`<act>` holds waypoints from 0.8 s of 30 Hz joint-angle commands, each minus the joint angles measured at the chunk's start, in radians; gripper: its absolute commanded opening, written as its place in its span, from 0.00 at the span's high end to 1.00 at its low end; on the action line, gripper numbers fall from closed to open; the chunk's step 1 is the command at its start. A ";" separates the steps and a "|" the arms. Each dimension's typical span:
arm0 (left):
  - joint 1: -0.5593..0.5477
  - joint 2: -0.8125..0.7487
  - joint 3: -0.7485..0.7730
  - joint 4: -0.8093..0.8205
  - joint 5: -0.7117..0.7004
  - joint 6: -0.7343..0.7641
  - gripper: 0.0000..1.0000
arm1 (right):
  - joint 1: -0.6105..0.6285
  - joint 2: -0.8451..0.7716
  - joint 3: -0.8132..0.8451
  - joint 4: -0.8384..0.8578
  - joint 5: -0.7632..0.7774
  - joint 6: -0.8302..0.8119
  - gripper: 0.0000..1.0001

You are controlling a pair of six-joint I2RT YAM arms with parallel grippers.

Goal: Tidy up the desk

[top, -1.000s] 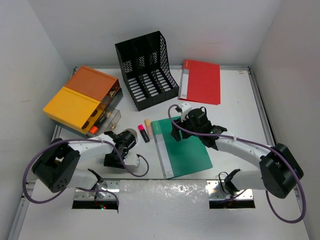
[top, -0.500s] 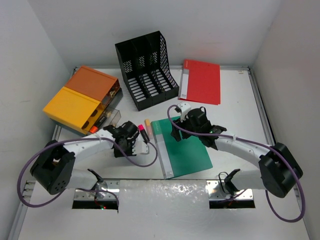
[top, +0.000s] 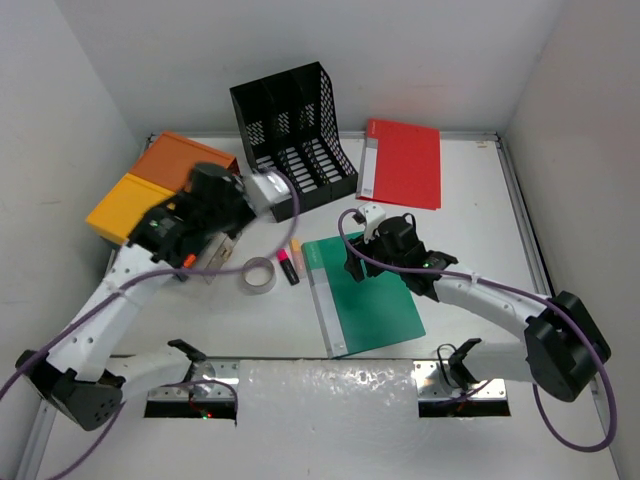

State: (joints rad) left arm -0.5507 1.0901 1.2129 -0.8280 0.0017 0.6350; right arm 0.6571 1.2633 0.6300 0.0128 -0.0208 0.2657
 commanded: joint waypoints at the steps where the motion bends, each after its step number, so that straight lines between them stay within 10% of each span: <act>1: 0.240 0.023 0.106 -0.057 -0.120 -0.075 1.00 | -0.005 -0.028 0.039 0.010 0.010 0.013 0.34; 15: 0.396 0.097 -0.162 0.023 -0.150 0.072 0.99 | -0.007 -0.067 0.020 0.012 -0.016 0.009 0.32; 24: 0.397 0.103 -0.147 0.010 -0.177 0.051 0.39 | -0.007 -0.022 0.055 0.012 -0.025 0.032 0.31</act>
State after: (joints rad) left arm -0.1616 1.2121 1.0294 -0.8417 -0.1619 0.7013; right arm 0.6559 1.2243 0.6308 0.0105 -0.0349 0.2718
